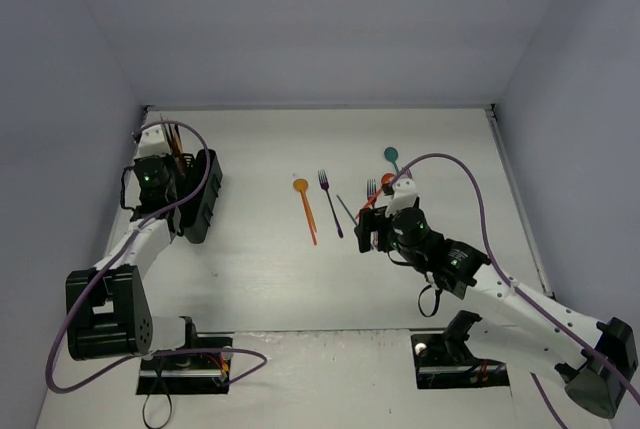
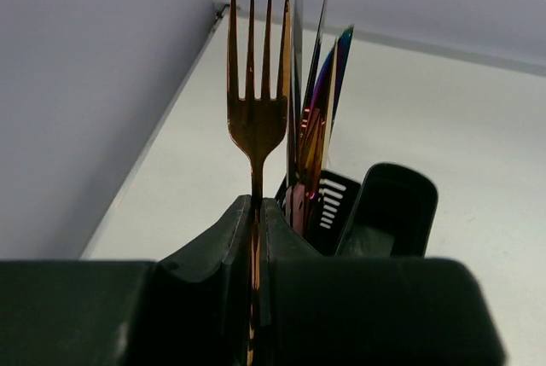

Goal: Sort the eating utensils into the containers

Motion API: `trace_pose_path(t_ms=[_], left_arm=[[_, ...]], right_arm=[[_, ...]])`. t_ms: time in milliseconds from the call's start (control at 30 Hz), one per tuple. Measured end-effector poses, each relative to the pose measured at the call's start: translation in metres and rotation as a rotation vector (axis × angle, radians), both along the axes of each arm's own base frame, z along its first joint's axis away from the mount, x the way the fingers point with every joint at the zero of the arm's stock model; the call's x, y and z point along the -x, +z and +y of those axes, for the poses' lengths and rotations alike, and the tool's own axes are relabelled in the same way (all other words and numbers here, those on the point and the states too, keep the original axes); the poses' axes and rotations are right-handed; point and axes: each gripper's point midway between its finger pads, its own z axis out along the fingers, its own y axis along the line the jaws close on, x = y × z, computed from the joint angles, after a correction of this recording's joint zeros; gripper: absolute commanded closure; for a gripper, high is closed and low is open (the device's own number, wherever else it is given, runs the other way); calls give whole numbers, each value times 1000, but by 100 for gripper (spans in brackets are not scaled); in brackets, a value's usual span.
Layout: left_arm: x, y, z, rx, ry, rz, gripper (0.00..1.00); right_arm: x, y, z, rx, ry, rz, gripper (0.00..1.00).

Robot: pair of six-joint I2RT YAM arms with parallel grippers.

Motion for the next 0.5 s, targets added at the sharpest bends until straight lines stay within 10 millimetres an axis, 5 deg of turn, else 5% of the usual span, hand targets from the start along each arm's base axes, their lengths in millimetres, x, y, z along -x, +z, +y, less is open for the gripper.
trace_pose_path(t_ms=[167,367,500], left_arm=[[3,-12,0,21,12,7,78],[17,1,1,47,33,-52,68],[30,22,-1,76,43,-101,47]], right_arm=[[0,0,0,0,0,0,20],[-1,-13,2,24,-7,37,21],[-3,-31,5,68,-12,89,24]])
